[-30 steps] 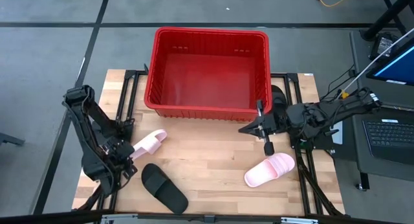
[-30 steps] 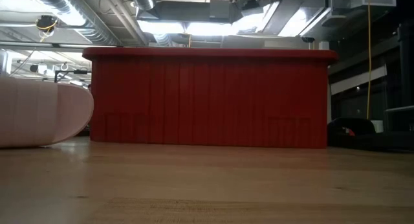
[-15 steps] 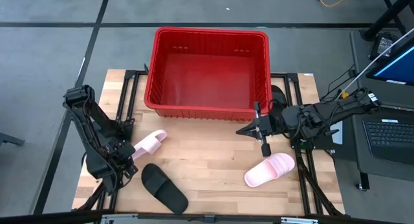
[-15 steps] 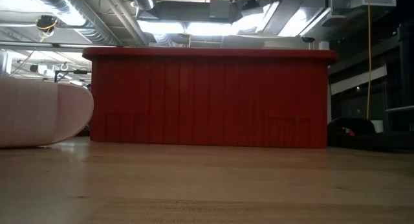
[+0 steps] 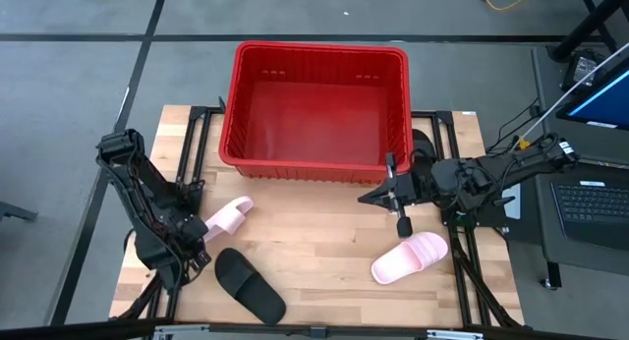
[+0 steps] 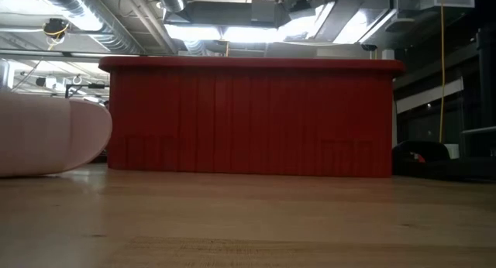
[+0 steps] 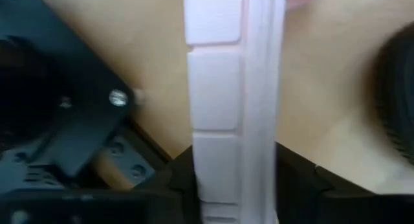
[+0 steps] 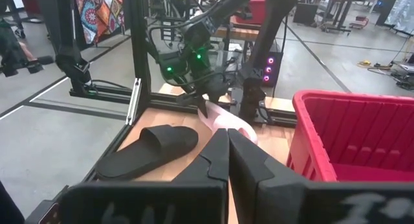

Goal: Pick and place slides into bin
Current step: Put the left pink slide into the bin

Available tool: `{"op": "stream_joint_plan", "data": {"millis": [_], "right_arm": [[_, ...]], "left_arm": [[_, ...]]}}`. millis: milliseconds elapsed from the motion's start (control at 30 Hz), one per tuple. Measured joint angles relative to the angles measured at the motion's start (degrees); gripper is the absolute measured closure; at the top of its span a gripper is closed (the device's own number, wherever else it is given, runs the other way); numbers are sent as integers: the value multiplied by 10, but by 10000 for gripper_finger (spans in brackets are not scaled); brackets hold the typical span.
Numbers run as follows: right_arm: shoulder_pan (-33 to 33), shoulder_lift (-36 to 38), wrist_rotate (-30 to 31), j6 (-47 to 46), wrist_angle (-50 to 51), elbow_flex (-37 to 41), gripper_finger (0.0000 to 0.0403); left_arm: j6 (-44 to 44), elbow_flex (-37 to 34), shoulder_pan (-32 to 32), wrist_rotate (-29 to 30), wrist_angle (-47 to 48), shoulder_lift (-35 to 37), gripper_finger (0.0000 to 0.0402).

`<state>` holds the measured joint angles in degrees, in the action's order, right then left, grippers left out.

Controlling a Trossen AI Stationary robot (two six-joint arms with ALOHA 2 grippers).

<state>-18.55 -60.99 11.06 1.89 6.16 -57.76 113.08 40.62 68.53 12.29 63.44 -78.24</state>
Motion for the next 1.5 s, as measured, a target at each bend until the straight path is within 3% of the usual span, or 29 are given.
{"op": "stream_joint_plan", "data": {"millis": [133,500,633,1067,1267,1500], "right_arm": [[0,0,0,1,-9,0,397],[0,0,0,16,-22,0,397],[0,0,28,16,-22,0,397],[1,0,39,14,-29,0,397],[1,0,40,23,-49,0,397],[1,0,40,33,-66,0,397]], "left_arm": [[12,0,0,0,-15,0,339],[18,30,0,43,-13,0,339],[1,55,0,46,13,0,339],[-53,216,0,61,118,0,339],[-49,278,0,139,124,0,339],[-30,285,-27,306,143,0,339]]}}
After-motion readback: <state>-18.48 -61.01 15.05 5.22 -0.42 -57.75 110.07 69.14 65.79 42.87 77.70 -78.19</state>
